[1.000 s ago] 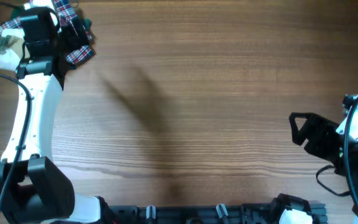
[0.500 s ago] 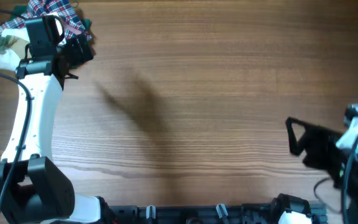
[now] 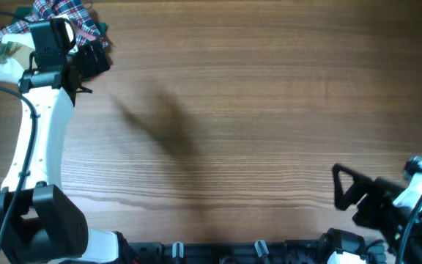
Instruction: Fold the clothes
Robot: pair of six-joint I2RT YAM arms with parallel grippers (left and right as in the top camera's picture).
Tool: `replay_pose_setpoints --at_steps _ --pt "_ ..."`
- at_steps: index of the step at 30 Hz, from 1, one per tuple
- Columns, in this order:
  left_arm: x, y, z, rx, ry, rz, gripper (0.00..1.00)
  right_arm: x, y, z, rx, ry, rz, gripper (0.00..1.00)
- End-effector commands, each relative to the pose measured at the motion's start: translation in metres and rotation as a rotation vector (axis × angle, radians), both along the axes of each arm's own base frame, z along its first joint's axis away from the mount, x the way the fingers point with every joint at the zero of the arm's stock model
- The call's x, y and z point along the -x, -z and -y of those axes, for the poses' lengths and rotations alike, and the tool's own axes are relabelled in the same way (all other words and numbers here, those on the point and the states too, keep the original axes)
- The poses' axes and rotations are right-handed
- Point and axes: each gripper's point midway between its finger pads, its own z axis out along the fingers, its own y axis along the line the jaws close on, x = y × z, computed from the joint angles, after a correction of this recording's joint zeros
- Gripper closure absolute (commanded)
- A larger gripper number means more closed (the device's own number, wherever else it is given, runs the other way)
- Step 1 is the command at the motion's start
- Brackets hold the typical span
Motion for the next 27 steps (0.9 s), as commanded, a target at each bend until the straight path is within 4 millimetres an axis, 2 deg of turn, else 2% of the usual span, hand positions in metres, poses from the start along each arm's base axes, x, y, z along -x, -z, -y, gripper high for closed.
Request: replay_pose_setpoints --at_steps 1,5,8,11,13,16,22,27 --pt "0.002 -0.008 0.0 -0.007 -0.002 0.018 0.0 -0.006 -0.01 0.006 0.105 -0.033 0.062 0.0" --pt "0.002 -0.008 0.0 -0.007 -0.002 0.018 0.0 -0.011 -0.015 0.007 0.155 -0.062 0.094 0.0" --pt "0.002 -0.008 0.0 -0.007 -0.002 0.018 0.0 -0.023 -0.008 0.009 0.205 -0.094 0.113 0.0" --pt "0.002 -0.008 0.0 -0.007 -0.002 0.018 0.0 -0.043 0.01 0.014 0.217 -0.098 0.142 0.0" --pt "0.002 -0.008 0.0 -0.007 -0.002 0.018 0.0 -0.054 0.029 0.014 0.221 -0.11 0.189 0.0" --pt "0.002 -0.008 0.0 -0.007 -0.002 0.018 0.0 -0.067 0.061 -0.003 0.222 -0.202 0.312 0.0" --pt "0.002 -0.008 0.0 -0.007 -0.002 0.018 0.0 -0.079 0.088 -0.028 0.286 -0.328 0.519 0.0" --pt "0.002 -0.008 0.0 -0.007 -0.002 0.018 0.0 -0.09 0.103 -0.028 0.286 -0.311 0.638 0.0"
